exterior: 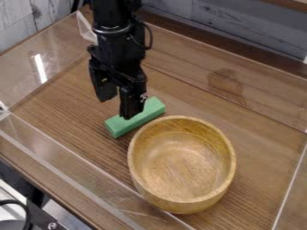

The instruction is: Put the green block in the brown bowl

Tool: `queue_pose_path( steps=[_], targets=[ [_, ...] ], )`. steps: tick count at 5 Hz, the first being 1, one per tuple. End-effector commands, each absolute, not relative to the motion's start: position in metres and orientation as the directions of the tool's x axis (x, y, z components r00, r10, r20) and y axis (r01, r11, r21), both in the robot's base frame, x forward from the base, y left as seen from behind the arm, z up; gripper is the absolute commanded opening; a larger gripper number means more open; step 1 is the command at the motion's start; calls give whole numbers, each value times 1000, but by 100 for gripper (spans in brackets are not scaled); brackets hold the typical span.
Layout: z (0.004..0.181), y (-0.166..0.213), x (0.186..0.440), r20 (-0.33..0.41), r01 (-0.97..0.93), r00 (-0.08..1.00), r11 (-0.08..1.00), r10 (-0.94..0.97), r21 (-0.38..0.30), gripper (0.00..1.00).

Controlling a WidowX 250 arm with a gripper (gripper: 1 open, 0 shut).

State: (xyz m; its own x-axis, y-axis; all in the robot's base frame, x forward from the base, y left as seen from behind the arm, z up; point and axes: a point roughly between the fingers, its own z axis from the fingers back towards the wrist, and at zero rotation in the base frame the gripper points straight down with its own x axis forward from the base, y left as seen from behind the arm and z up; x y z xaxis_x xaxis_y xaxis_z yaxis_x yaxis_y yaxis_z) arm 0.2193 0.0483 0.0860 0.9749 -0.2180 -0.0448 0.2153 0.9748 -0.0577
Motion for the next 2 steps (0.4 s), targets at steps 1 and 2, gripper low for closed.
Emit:
queue_pose_path(
  steps=[1,2],
  targets=[
    [91,53,225,-9,194,981,980,-194,-51,100],
    [90,54,226,-4,185,983,981,-185,-55,100]
  ],
)
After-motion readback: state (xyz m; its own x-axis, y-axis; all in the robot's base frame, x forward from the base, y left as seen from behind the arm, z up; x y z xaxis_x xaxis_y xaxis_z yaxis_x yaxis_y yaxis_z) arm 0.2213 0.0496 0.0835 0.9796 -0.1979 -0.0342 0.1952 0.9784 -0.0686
